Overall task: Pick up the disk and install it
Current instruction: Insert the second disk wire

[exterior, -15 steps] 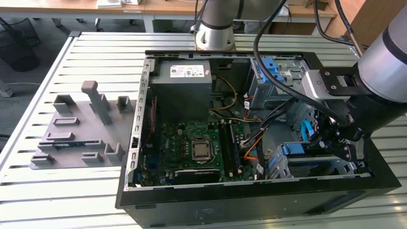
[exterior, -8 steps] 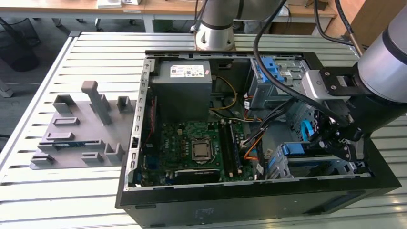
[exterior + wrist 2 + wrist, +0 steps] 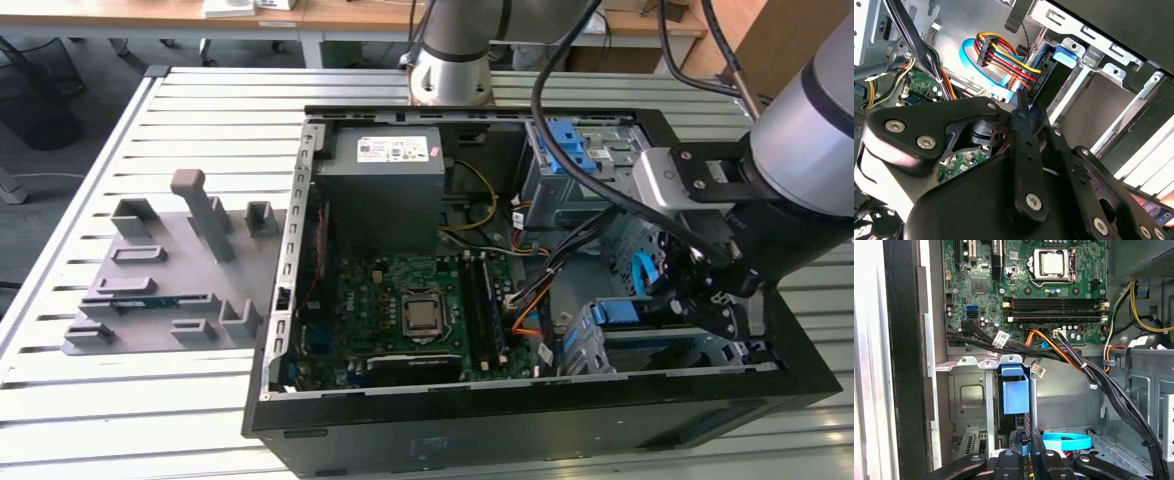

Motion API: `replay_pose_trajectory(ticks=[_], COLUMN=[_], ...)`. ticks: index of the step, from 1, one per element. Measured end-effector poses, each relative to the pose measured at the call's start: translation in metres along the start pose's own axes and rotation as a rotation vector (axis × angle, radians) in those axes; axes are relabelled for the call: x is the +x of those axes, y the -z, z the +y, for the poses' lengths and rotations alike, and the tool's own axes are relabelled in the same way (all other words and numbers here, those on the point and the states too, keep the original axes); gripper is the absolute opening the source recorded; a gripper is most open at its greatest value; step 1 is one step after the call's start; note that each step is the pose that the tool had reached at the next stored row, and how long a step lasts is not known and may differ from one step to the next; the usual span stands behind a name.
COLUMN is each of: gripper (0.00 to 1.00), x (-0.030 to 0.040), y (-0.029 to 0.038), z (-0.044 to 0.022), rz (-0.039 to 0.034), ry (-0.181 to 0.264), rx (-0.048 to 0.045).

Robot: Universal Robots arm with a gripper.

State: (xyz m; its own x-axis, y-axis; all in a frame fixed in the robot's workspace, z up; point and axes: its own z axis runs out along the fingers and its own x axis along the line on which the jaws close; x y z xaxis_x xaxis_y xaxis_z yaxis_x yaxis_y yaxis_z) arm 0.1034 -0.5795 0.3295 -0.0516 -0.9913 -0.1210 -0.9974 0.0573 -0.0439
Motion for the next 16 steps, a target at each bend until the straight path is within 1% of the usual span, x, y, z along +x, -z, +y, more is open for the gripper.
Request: replay_pose_trajectory(ticks=[5,13,15,16], gripper=[0.23,0.23,0.22,0.22], x=[-0.0004,-0.0019,-0.0019,-0.0020], y=[0.0035,0.0153,0.0157,0.0157], z=[-0.0002,-0.0007,-0.0008,-0.0008], rz=[0.0000,0.0000,0.0001,0.0016], ry=[0.000,0.000,0.000,0.000], rx=[0.0000,-0.0008,-0.0012,-0.0013])
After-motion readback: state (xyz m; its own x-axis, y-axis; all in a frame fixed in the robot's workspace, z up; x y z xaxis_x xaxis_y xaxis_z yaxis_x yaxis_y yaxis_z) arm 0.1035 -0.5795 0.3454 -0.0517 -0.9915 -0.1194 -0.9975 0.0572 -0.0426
